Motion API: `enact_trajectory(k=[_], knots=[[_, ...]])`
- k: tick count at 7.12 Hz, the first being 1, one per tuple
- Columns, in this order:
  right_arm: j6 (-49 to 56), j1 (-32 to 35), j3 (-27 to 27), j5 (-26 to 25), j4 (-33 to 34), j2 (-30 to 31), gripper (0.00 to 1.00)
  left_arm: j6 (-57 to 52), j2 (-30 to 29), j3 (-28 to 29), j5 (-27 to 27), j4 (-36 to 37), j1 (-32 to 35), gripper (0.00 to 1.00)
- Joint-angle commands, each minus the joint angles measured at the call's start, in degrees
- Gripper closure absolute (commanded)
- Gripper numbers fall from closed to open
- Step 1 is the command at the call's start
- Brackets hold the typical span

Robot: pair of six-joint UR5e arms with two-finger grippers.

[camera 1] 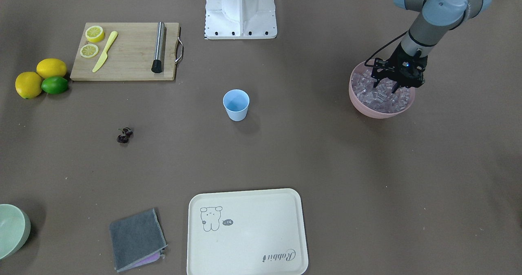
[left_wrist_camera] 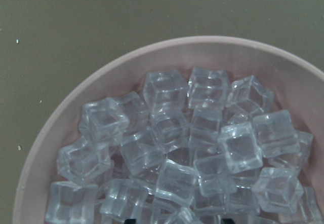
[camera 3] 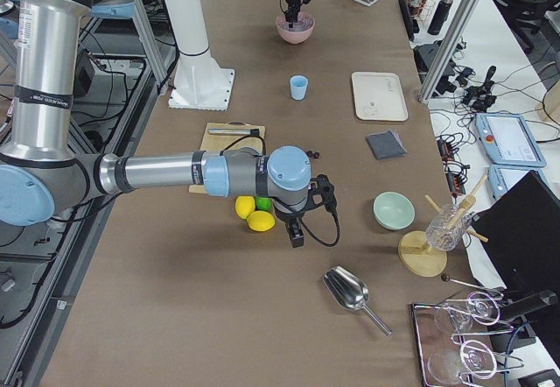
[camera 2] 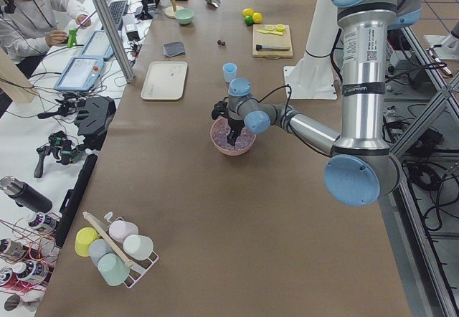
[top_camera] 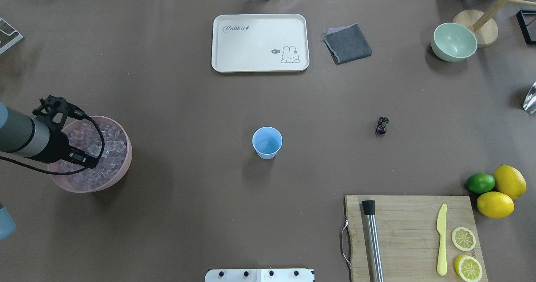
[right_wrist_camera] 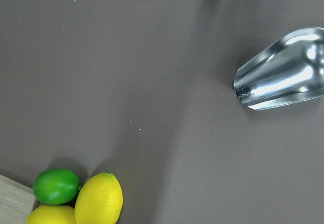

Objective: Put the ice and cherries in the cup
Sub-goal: 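Lower the left gripper into the pink bowl and grasp an ice cube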

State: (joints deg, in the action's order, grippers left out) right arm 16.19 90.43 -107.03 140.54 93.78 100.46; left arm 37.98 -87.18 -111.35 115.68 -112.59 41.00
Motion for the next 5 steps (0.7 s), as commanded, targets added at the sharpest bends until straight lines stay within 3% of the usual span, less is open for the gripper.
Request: enact_trajectory(k=[1,3,4,5], knots=[[-0.1,0.0,0.1,0.1,0.0,0.1,0.0,0.1,0.1,0.1,0.0,0.0,-0.3,0.4],[-0.1,0.0,0.0,1.0,0.0,0.5,0.0,0.1,0.2,0.2,0.0,0.0,-0.7,0.49],[-0.1,0.0,0.0,1.1,0.0,0.6,0.0,0.2,0.3,0.1,0.0,0.0,-0.8,0.79],[-0.1,0.0,-0.1,1.1,0.0,0.8,0.0,0.2,0.3,0.0,0.0,0.0,-0.8,1.0]])
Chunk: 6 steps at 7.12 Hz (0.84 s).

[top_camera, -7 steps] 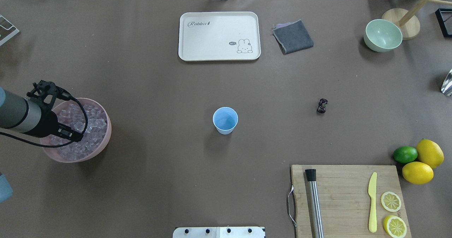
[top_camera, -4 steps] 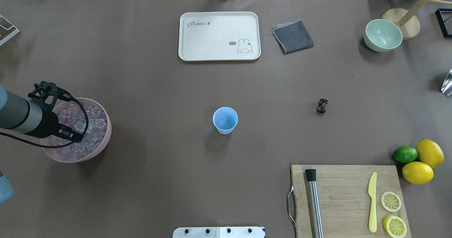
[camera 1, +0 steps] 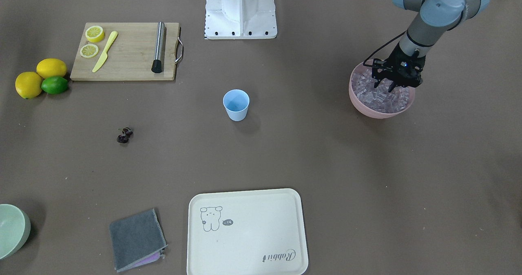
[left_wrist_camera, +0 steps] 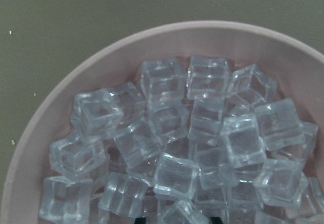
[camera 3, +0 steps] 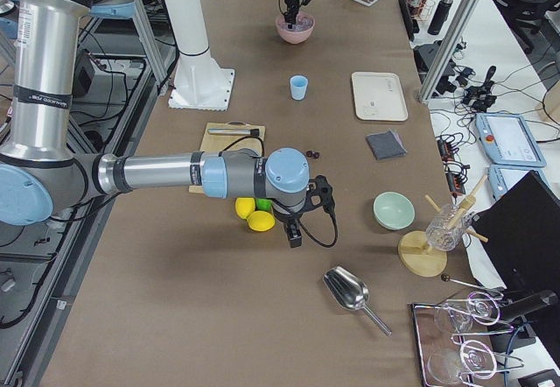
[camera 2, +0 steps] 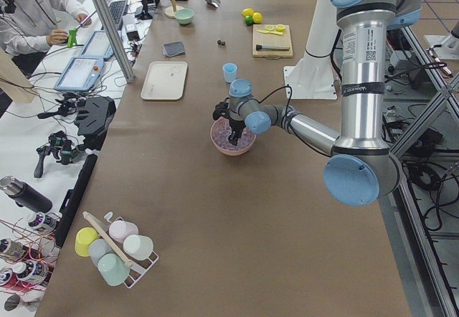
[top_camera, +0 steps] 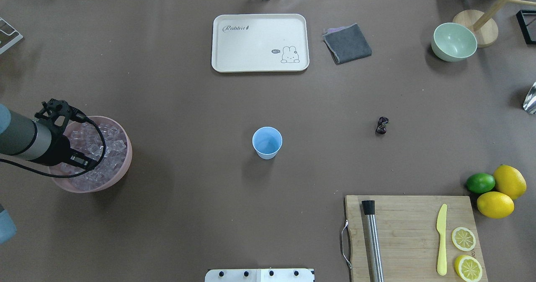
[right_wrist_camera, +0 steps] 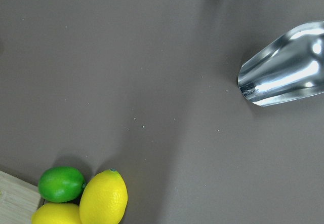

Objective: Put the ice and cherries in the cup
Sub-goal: 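Lower the left gripper into the pink bowl and grasp an ice cube, then carry the ice cube with the left gripper and drop it into the blue cup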

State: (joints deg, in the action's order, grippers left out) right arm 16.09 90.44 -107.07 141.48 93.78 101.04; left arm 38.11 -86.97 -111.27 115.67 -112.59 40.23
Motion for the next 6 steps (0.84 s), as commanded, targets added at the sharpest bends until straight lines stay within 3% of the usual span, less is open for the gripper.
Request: enact_trajectory(k=[1,2,4,6], knots=[[0.0,0.0,-0.2,0.1,0.0,0.3,0.0,0.1,0.2,-1.0,0.5,0.0,0.0,1.0],[0.0,0.0,-0.2,0.1,0.0,0.4,0.0,0.1,0.3,-2.1,0.8,0.3,0.5,1.0],[-0.1,-0.1,-0.1,0.1,0.0,0.4,0.0,0.0,0.3,-5.3,6.6,0.7,3.6,1.0],[-0.2,-0.1,-0.3,0.1,0.0,0.3,0.0,3.3,-4.8,-6.5,10.2,2.7,5.4,1.0]])
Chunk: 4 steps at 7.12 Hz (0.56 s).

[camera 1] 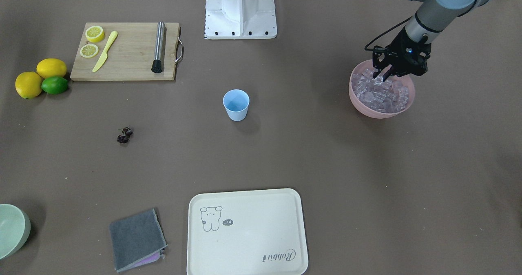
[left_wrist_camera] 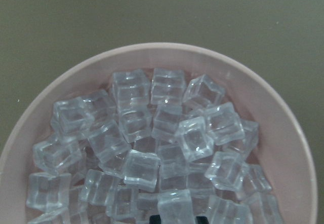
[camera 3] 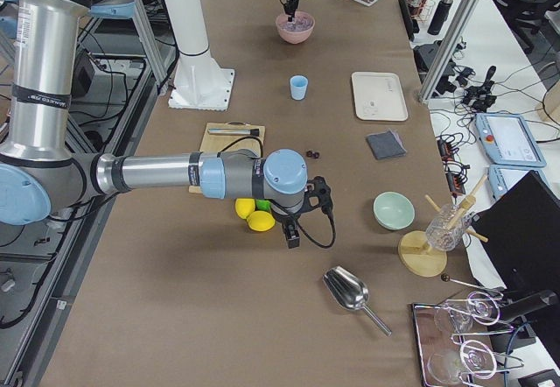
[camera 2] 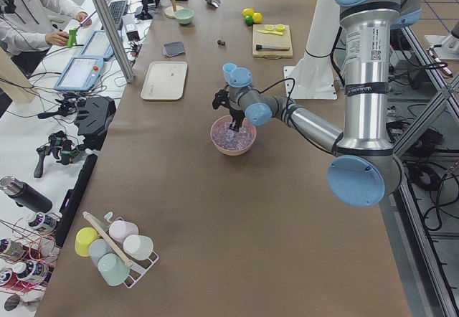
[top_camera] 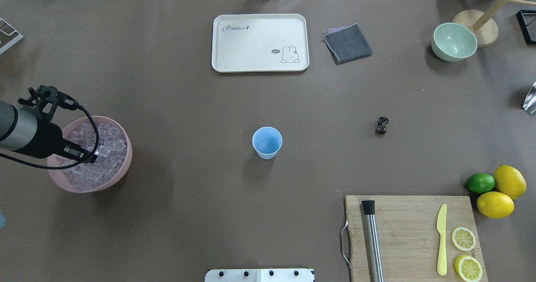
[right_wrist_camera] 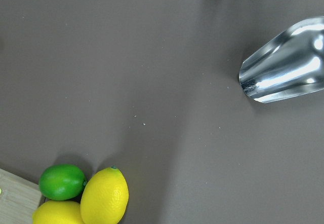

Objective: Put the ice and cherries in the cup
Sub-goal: 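Carry the ice cube with the left gripper and drop it into the blue cup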

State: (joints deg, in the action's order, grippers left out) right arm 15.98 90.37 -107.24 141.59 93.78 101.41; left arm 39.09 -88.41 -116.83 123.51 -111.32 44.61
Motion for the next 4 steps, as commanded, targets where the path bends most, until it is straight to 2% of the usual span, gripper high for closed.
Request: enact_trajectory(k=[1,3,4], knots=[[-0.2,0.0,-0.4,0.0,-0.1,-0.2,0.0,7.9,-10.6,-0.8,2.7,5.6,0.9,1.0],[-0.2,0.0,-0.4,0.0,0.0,-0.2,0.0,18.8,-25.9,1.6,2.2,15.7,-2.8,1.0],[-0.2,0.0,-0.4,0.0,0.0,-0.2,0.0,24.3,-32.3,5.7,0.6,16.7,-5.3,1.0]])
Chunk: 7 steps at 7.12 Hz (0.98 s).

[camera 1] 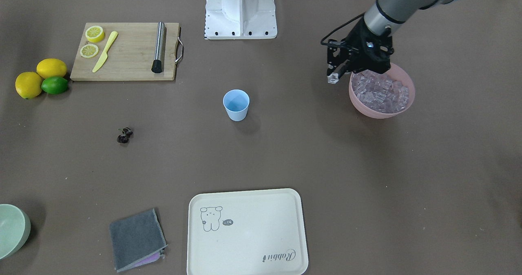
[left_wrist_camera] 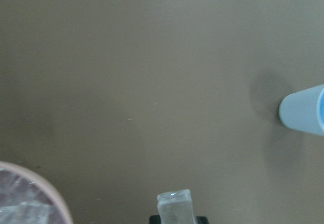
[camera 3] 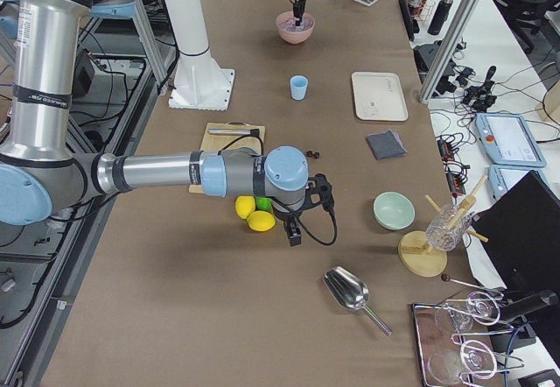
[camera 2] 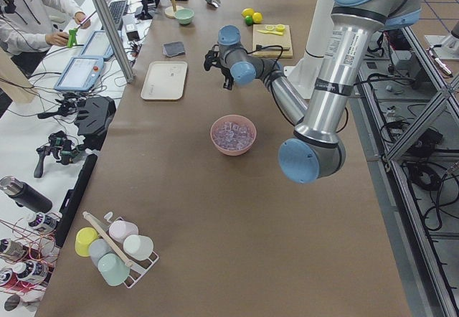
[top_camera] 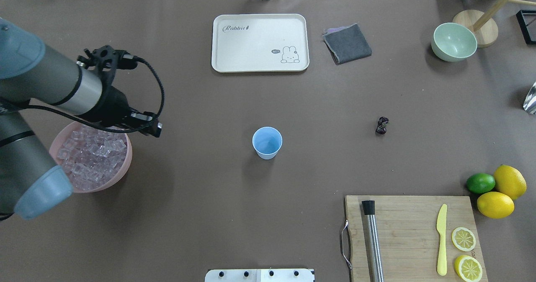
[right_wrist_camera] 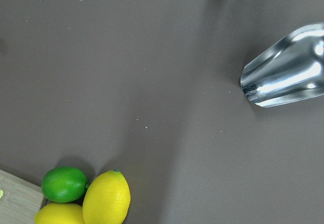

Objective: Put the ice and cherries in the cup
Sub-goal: 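Carry the ice cube with the left gripper and drop it into the blue cup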

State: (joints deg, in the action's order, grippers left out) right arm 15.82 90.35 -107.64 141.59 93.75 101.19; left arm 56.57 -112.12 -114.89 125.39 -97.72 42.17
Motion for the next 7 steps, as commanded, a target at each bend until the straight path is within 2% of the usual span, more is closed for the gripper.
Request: enact_trajectory(k=[1,3,5,6,7], knots=[[0.0,0.0,0.0,0.0,-0.1,0.0,0.0,9.1,-14.4,8.1,-7.8,3.2,-6.5,1.0],[0.0,0.0,-0.2,0.0,-0.1,0.0,0.0,14.2,-21.8,16.4,-12.5,1.9,-11.6,1.0],[-0.2,0.0,-0.5,0.0,0.0,0.0,0.0,16.5,-22.4,20.8,-16.6,-4.2,-14.0,1.0],[-0.2,0.0,-0.4,0.0,0.0,0.0,0.0,16.6,-22.4,21.5,-16.7,-5.2,-14.0,0.8],[-0.2,0.0,-0.4,0.0,0.0,0.0,0.0,16.5,-22.7,21.6,-16.7,-5.3,-14.0,0.26]])
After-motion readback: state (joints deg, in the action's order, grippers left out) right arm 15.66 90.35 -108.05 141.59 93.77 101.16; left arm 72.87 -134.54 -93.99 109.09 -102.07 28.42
